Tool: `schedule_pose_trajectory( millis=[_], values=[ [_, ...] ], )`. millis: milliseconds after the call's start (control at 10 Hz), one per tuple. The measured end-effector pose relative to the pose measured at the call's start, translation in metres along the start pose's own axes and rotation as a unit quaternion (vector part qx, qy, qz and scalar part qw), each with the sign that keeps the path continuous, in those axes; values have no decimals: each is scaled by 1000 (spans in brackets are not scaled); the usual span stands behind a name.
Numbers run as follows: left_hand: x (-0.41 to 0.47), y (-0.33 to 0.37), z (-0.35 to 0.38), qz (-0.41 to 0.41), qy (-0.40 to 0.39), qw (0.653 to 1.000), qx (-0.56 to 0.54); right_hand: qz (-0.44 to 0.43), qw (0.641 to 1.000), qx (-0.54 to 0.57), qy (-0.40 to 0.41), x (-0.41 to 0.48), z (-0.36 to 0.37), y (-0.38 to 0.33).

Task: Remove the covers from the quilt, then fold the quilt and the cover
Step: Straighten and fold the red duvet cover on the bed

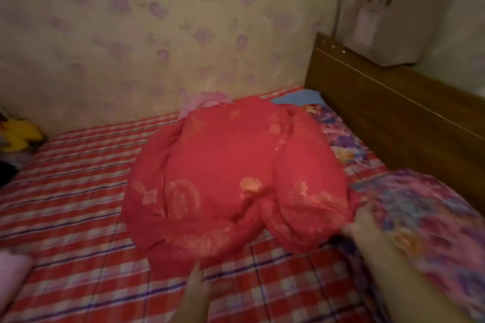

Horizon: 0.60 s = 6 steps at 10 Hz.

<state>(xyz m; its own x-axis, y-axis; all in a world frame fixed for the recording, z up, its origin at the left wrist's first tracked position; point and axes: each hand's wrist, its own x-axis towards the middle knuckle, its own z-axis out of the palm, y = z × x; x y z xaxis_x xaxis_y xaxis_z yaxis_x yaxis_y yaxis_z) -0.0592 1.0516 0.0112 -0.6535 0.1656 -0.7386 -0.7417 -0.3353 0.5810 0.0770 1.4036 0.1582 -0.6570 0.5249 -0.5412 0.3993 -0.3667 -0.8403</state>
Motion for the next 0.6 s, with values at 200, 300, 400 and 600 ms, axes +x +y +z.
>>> schedule_pose_trajectory(
  millis=[200, 300, 400, 600],
  values=[
    [-140, -98, 76, -19, -194, 977, 82, 63, 943, 301, -125, -122, 26, 29],
    [-169, -102, 113, -125, -249, 936, -212, -39, 949, 281, -141, -208, -23, 33],
    [-179, -88, 111, -49, -205, 949, -233, -119, 958, 251, -72, -253, -72, 32],
    [-171, -88, 29, 80, -64, 979, -177, -134, 911, 385, 56, -286, -206, 70]
  ],
)
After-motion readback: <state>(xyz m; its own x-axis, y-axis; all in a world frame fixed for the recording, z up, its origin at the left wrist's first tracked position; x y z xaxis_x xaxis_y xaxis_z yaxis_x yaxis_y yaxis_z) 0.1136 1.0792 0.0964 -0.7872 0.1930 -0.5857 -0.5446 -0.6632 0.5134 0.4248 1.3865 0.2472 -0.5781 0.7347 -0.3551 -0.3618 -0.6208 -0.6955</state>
